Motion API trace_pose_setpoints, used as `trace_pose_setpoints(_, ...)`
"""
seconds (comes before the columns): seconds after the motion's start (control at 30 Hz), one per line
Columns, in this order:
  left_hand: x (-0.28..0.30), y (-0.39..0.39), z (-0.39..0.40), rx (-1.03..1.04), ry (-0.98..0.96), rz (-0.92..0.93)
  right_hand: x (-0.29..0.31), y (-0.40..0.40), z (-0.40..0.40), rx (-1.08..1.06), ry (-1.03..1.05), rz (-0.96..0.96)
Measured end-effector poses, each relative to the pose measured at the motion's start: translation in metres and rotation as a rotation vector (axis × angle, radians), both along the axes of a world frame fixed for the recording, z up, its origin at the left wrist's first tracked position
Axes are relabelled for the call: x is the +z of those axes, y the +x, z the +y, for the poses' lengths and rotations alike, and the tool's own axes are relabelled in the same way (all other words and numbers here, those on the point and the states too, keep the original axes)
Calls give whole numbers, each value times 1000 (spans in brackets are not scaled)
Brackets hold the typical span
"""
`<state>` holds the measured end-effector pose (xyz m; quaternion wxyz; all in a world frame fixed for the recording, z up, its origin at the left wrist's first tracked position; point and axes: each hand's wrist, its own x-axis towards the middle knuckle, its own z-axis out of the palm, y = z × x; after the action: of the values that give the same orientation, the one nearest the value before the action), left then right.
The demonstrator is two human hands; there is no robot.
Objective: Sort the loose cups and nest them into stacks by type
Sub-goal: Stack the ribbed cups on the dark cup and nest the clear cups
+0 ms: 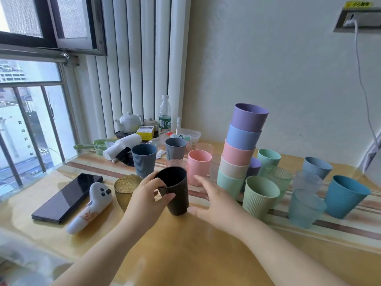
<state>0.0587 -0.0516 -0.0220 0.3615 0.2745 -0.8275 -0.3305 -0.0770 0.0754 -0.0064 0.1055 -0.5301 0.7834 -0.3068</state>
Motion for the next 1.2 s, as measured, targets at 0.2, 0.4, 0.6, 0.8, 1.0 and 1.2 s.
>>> trace_pose_setpoints(0.2,6,-9,6,-161,-71,22,3,-3,6,-1,-42,-109)
trace_pose_setpoints(0.4,1,-21,-6,-69,-45,-6,6,-16,34,-82,-18,34)
trace_pose_setpoints(0.6,-11,-27,-2,-40,-36,-19,7,-30,56,-151,-42,81)
trace_pose_setpoints(0.8,-20,-25,7,-30,93,-1,11,-45,69,-394,-148,518)
trace_pose_setpoints(1.0,-14,-34,20,-67,341,158,0,-63,85,-521,36,315)
trace_pose_setpoints(1.2,-18,-48,45,-257,360,134,0,-67,93,-541,-67,88)
